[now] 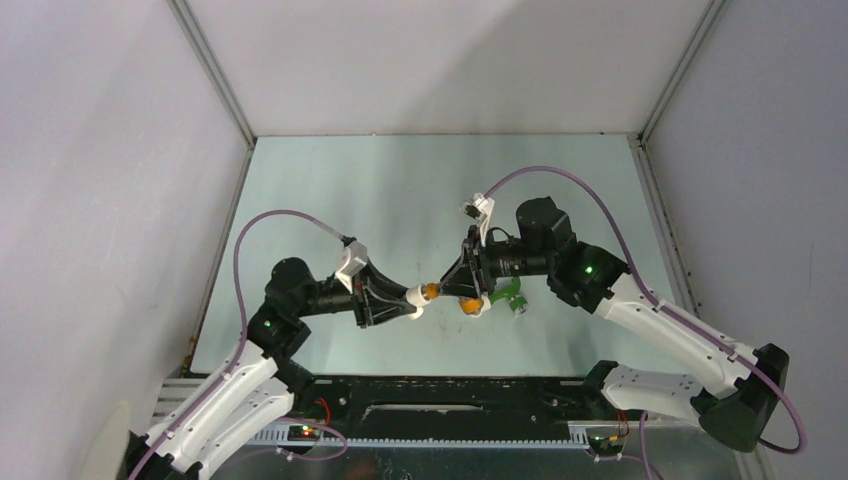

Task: Install the water faucets
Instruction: Install the water faucet onto the adaptor.

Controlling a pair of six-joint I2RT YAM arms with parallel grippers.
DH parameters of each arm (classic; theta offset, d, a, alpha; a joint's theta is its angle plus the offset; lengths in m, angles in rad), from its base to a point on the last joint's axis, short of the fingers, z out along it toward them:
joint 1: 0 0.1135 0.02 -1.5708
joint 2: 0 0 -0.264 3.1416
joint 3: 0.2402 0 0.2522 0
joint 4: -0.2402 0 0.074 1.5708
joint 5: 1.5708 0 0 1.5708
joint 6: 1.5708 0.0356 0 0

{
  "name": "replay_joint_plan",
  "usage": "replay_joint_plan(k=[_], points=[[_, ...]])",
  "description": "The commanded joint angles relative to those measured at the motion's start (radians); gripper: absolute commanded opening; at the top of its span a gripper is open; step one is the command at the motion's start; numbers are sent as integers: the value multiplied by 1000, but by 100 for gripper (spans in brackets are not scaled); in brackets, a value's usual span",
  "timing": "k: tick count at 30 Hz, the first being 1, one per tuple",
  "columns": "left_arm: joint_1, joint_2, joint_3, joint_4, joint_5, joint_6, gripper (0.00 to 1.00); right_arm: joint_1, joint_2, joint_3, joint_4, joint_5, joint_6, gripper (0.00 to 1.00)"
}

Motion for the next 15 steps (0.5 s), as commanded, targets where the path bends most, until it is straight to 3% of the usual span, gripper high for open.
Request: replay_joint_plan(k=[1, 7, 15], points=[[-22, -2, 73, 68, 19, 30, 0, 17, 31, 44, 42, -16, 8, 0], [-28, 10, 83, 60, 5, 39, 0, 10, 53, 44, 43, -8, 57, 0], [-30, 23, 114, -14, -9, 116, 0, -9, 111, 32, 85, -20, 264, 0]])
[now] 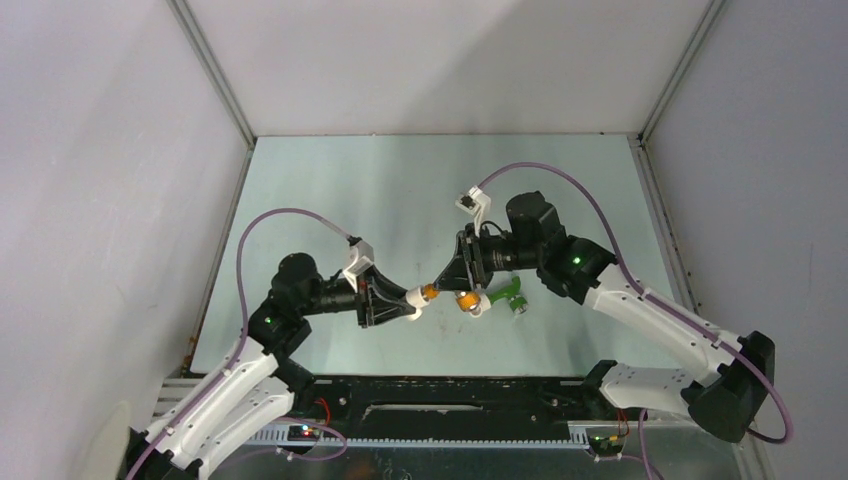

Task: Install the water faucets
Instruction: Install the water faucet onto the adaptor.

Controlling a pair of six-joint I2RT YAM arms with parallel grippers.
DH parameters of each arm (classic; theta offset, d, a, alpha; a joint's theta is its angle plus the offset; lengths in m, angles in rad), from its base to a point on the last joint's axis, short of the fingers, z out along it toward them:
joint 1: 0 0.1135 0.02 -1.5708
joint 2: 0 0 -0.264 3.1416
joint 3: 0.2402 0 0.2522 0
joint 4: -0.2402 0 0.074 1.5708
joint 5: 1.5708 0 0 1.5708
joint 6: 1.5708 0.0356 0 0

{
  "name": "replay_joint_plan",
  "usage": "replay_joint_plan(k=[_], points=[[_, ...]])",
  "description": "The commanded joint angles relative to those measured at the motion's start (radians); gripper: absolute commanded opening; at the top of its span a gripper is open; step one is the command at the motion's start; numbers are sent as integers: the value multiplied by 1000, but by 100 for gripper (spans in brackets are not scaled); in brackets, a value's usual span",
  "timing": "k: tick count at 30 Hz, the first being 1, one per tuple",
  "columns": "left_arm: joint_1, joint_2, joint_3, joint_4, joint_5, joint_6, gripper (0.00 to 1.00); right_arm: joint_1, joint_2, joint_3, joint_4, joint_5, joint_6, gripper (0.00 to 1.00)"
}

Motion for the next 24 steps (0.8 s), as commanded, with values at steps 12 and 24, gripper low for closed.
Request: replay_joint_plan(k=[12, 24], points=[[-27, 9, 102, 105, -18, 96, 0, 15, -31, -145, 286, 100, 440, 0], [-27, 23, 106, 185, 28, 29, 0, 87, -118, -199, 362, 169, 183, 0]])
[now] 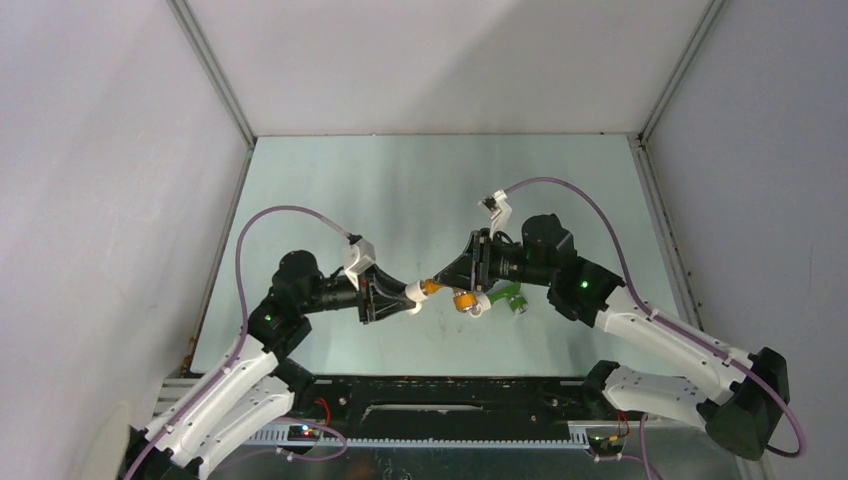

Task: Install the water faucets
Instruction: Install the water faucet onto the adaptor.

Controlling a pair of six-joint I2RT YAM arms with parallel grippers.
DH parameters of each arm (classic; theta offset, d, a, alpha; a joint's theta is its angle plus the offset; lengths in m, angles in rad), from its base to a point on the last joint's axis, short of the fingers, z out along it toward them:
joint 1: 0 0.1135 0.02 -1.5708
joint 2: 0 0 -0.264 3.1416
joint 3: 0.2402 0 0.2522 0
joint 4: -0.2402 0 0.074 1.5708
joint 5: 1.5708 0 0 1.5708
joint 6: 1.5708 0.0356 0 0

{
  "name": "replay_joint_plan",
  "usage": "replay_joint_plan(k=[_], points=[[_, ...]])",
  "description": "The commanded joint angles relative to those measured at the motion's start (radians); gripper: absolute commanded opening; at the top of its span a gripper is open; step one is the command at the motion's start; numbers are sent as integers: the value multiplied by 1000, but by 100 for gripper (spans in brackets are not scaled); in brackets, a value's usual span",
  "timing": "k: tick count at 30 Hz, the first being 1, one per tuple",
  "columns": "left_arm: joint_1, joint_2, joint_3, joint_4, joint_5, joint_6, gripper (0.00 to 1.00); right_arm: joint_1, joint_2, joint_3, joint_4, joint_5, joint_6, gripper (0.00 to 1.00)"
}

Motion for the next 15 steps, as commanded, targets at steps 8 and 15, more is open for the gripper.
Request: replay_joint_plan(k=[8, 15], points=[[-24, -12, 57, 330, 137, -136, 0, 100, -52, -2, 108, -83, -461, 0], [-24, -25, 76, 277, 150, -116, 0, 101, 3, 89, -59, -208, -610, 0]])
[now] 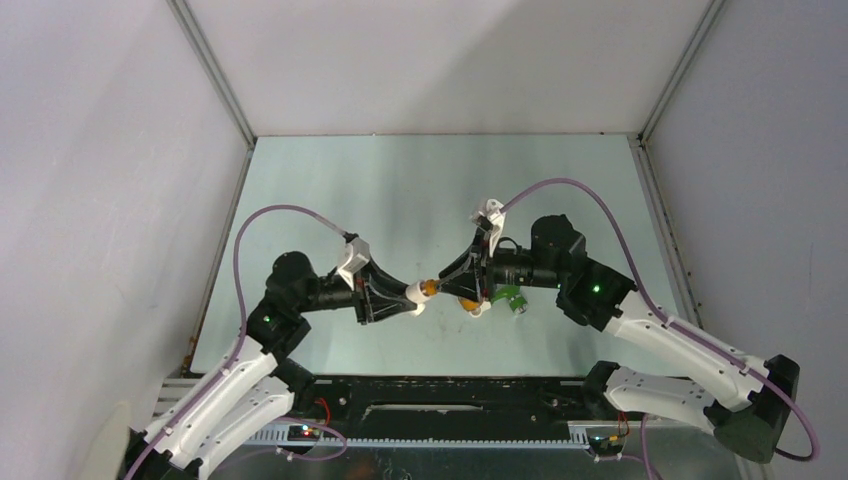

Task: Install the water faucets
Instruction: Install the water faucet onto the adaptor.

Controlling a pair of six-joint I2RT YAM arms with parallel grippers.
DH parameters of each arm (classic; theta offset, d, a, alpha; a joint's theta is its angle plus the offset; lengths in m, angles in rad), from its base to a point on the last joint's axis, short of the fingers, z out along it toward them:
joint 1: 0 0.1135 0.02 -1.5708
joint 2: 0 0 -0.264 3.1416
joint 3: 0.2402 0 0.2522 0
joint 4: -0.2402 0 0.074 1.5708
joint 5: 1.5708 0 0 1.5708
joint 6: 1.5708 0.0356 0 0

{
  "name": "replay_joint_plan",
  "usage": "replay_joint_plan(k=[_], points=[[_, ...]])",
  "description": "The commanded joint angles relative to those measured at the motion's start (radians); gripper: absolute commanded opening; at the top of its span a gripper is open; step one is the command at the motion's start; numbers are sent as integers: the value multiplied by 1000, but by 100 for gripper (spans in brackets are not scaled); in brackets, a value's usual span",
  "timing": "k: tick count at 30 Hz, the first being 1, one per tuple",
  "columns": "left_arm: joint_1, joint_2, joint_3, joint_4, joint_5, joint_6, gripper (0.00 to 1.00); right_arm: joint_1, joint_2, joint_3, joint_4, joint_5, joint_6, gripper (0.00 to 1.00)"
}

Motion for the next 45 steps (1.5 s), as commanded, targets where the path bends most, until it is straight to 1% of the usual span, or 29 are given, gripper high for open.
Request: replay_joint_plan(k=[1, 5, 8, 15, 22, 23, 27, 31, 35, 40, 45], points=[[-24, -19, 76, 166, 75, -22, 0, 39, 58, 46, -57, -157, -126, 0], [-25, -17, 83, 166, 84, -26, 0, 37, 64, 47, -60, -182, -122, 0], [-25, -15, 88, 162, 83, -22, 0, 37, 86, 57, -62, -166, -73, 0], [-25, -12, 111, 113, 50, 31, 0, 33, 128, 56, -41, -90, 147, 0], [-24, -2, 125, 102, 26, 59, 0, 23, 118, -16, 71, -39, 403, 0], [-24, -1, 126, 100, 25, 62, 0, 18, 115, -31, 112, -37, 435, 0], [-25, 8, 133, 91, 18, 78, 0, 0, 105, -76, 149, -11, 543, 0], [-25, 22, 147, 66, 21, 110, 0, -12, 128, -96, 187, -26, 641, 0], [-25, 31, 158, 40, 19, 141, 0, -22, 147, -117, 201, -6, 723, 0], [-25, 49, 185, -11, 25, 195, 0, -53, 168, -172, 294, -25, 853, 0], [-26, 71, 216, -61, 32, 242, 0, -82, 209, -189, 360, -73, 951, 0]])
